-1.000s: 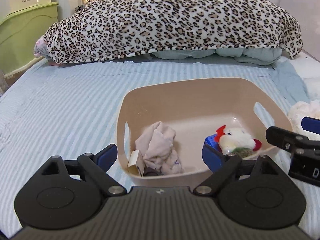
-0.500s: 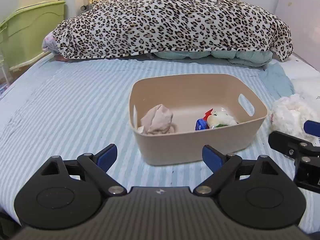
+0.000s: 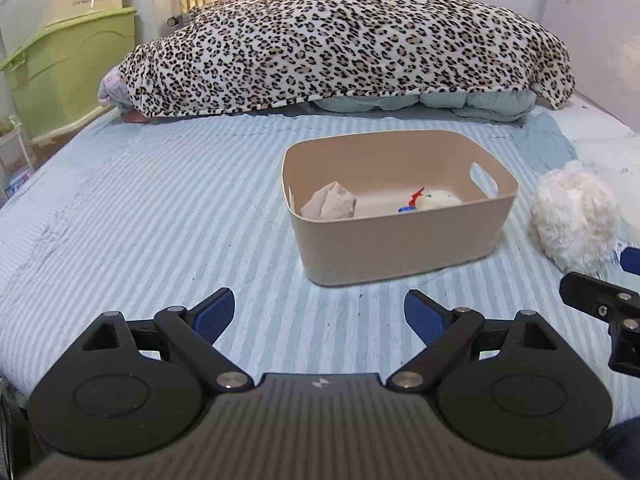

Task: Organize objects

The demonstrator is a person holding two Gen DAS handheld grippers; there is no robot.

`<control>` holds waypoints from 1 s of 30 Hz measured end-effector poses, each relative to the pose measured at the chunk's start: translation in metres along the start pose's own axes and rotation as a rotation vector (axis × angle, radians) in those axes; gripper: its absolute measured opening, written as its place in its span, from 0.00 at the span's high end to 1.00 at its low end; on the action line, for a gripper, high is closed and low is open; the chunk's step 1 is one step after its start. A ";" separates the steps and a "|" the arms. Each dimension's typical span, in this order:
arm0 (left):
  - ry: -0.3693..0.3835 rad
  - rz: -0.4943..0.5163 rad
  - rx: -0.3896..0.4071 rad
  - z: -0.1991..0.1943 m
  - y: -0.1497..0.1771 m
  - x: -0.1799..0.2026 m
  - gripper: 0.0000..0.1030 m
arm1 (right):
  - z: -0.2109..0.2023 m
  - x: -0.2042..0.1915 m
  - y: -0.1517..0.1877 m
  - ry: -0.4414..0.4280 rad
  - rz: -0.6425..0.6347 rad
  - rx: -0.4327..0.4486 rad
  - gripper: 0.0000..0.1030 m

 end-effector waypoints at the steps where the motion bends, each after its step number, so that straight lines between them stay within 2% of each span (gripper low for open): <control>1: 0.003 0.002 -0.001 -0.003 0.003 0.001 0.11 | -0.003 0.000 0.003 -0.002 -0.002 -0.001 0.16; 15: 0.058 -0.001 0.006 -0.032 0.039 0.019 0.11 | -0.031 0.001 0.032 -0.026 -0.008 -0.016 0.17; 30: 0.063 0.002 0.007 -0.052 0.068 0.033 0.11 | -0.051 0.011 0.058 -0.026 0.014 -0.035 0.17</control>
Point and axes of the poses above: each gripper's, at about its wrist camera, not at the fingertips, and z roughly the way its jaws point, x to its right, y to its underside, the point moved 5 cm from there along z, roughly the way its jaws point, and after that the axes turned 15 degrees about y, right-handed, at the moved point
